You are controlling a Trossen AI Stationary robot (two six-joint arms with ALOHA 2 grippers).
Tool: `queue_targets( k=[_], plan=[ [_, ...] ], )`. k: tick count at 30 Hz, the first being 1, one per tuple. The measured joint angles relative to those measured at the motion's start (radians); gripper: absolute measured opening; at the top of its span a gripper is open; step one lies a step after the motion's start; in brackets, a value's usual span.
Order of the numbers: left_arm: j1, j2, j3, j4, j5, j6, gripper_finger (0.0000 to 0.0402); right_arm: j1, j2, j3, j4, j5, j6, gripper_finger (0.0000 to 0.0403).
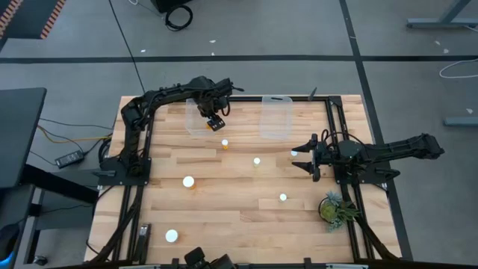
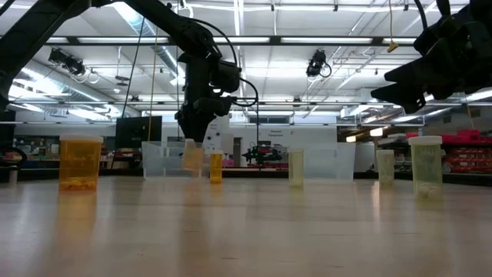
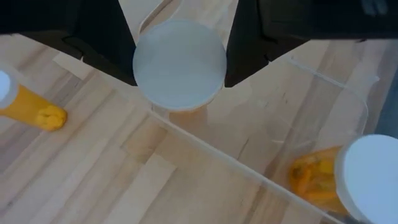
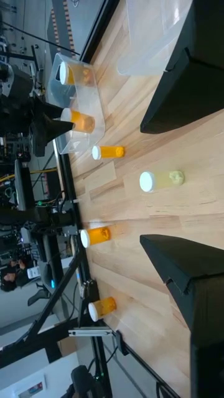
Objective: Pick and place medicine bottles into bin by pill shape (circle, oval)
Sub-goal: Put the large orange pill bottle into the left transparent bin
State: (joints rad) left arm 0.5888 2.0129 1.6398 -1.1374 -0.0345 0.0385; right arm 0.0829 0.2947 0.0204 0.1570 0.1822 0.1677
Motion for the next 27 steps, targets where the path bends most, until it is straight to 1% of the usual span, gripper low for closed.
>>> queue_targets(
  k=[16,27],
  plan=[
    [0.0,0.001,0.0,-0.014,-0.001,0.025,0.0271,0.0,0.0,0.0,0.0,0.0,0.0,0.0284],
    [0.001,-0.007,0.0,-0.089,-0.002,0.037,0.0275,0.0,0.0,0.0,0.0,0.0,0.0,0.0284]
  ],
)
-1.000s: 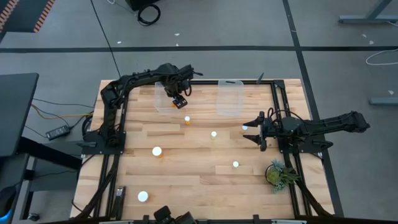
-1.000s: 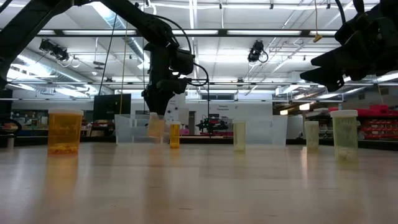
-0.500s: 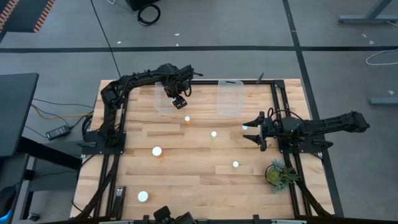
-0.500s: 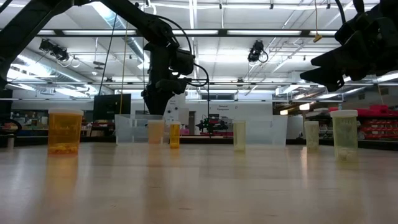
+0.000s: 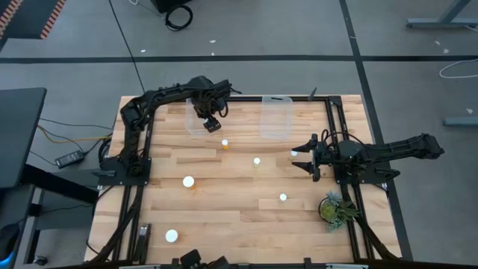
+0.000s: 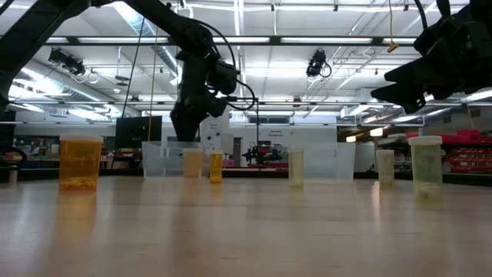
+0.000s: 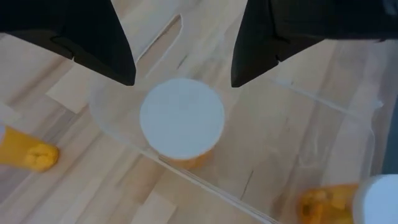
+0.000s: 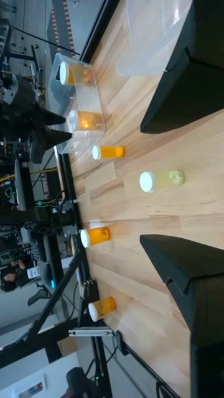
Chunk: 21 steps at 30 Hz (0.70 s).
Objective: Pick and place medicine bottles into bin by pill shape (circle, oval)
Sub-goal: Put the large orange pill bottle into the left transparent bin
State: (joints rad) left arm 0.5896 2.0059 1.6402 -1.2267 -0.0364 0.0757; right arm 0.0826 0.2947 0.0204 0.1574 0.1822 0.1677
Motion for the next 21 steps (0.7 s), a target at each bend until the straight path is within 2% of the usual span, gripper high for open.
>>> queue_targets(
  k=[15,21],
  plan=[
    [-0.007,-0.18,0.002,-0.003,-0.011,-0.038,0.0275,0.0,0.0,0.0,-0.001,0.0,0.0,0.0284],
    [-0.056,-0.246,0.002,-0.006,-0.012,-0.043,0.0275,0.0,0.0,0.0,-0.001,0.0,0.0,0.0284]
  ],
)
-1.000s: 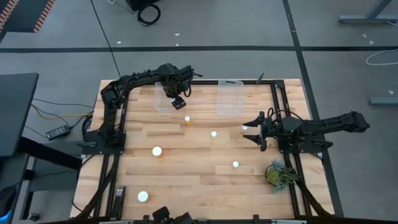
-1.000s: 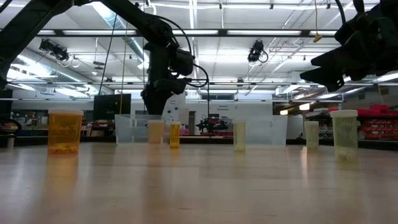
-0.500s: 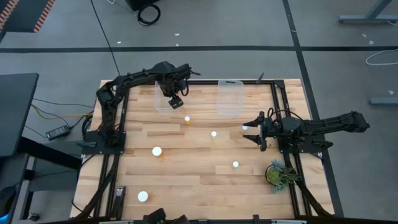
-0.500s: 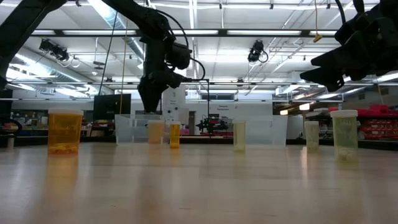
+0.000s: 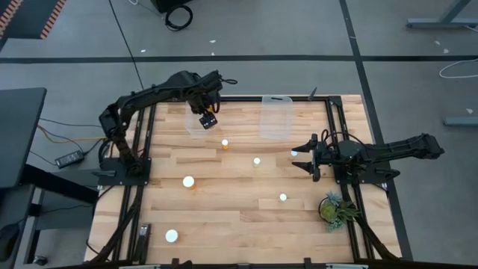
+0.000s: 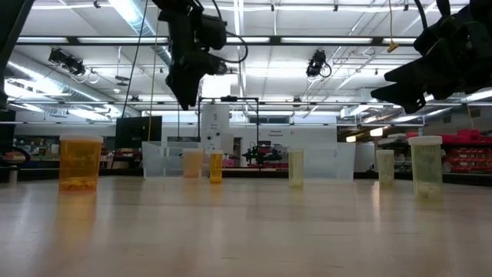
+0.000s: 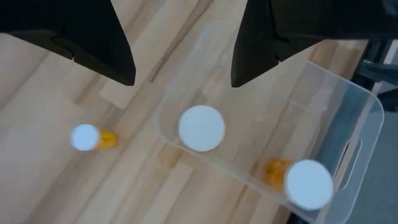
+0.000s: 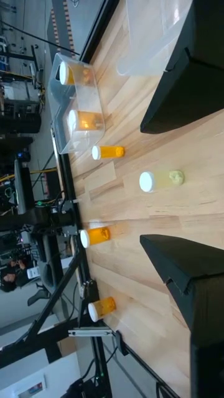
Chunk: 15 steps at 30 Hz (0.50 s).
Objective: Pick and place medicine bottles into bin by pill shape (circle, oval)
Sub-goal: Put the large orange pill bottle into the left transparent bin
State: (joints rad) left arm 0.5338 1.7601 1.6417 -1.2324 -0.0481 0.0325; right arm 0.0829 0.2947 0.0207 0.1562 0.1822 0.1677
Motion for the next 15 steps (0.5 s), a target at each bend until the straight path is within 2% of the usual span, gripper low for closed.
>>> queue_targets(
  k=[15],
  plan=[
    [-0.221,-0.042,0.0,-0.051,0.001,-0.007,0.0274,0.0,0.0,0.0,0.0,0.0,0.0,0.0284]
  ],
)
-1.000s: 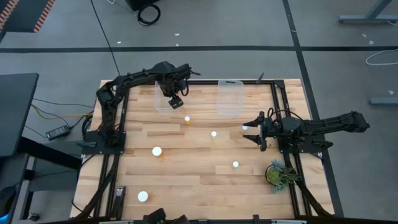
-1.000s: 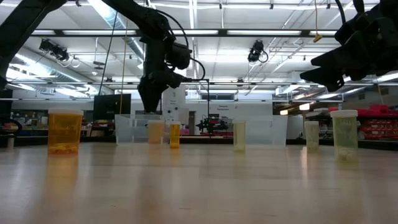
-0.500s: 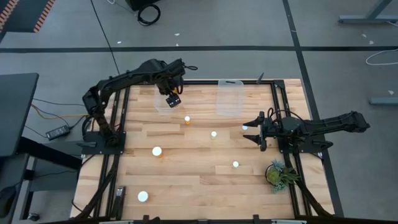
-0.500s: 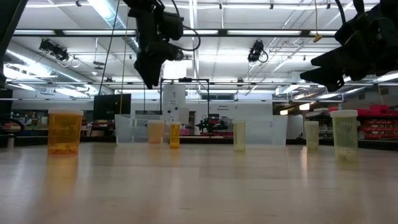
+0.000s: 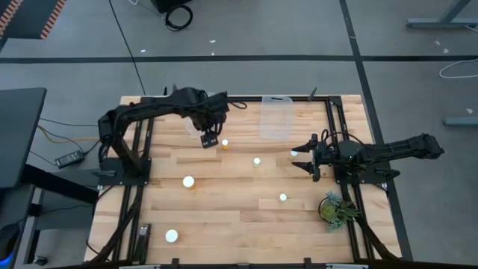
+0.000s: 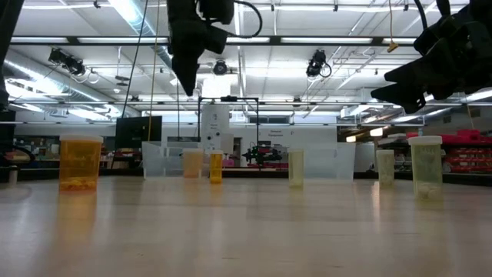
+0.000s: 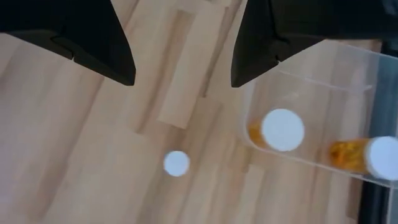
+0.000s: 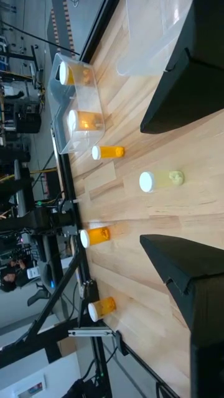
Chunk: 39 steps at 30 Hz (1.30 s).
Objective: Pick and place medicine bottles into bin by pill shape (circle, oval)
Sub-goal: Put the large orange pill bottle into the left transparent bin
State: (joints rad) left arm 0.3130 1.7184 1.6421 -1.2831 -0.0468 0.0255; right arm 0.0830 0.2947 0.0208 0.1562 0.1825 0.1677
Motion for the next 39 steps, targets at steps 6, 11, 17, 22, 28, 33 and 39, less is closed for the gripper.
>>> queue_targets(
  k=[6,11,17,22,28,33,39],
  plan=[
    [-0.06,-0.002,-0.023,0.008,-0.001,-0.017,0.0273,0.0,0.0,0.0,0.0,0.0,0.0,0.0284],
    [-0.094,-0.049,-0.175,0.069,-0.001,-0.021,0.0261,0.0,0.0,0.0,0.0,0.0,0.0,0.0284],
    [-0.121,-0.16,-0.361,0.181,-0.001,-0.086,0.0241,0.0,0.0,0.0,-0.001,0.0,0.0,0.0284],
    [-0.159,-0.232,-0.465,0.238,0.0,-0.2,0.0232,0.0,0.0,0.0,-0.002,0.0,0.0,0.0284],
    [-0.233,-0.256,-0.558,0.263,0.002,-0.343,0.0251,0.0,0.0,0.0,-0.002,0.0,0.0,0.0284],
    [-0.292,-0.253,-0.6,0.268,0.027,-0.422,0.0289,0.0,0.0,0.0,-0.002,0.0,0.0,0.0284],
    [-0.337,-0.253,-0.602,0.29,0.046,-0.488,0.034,0.0,0.0,0.0,-0.002,0.0,0.0,0.0284]
  ],
)
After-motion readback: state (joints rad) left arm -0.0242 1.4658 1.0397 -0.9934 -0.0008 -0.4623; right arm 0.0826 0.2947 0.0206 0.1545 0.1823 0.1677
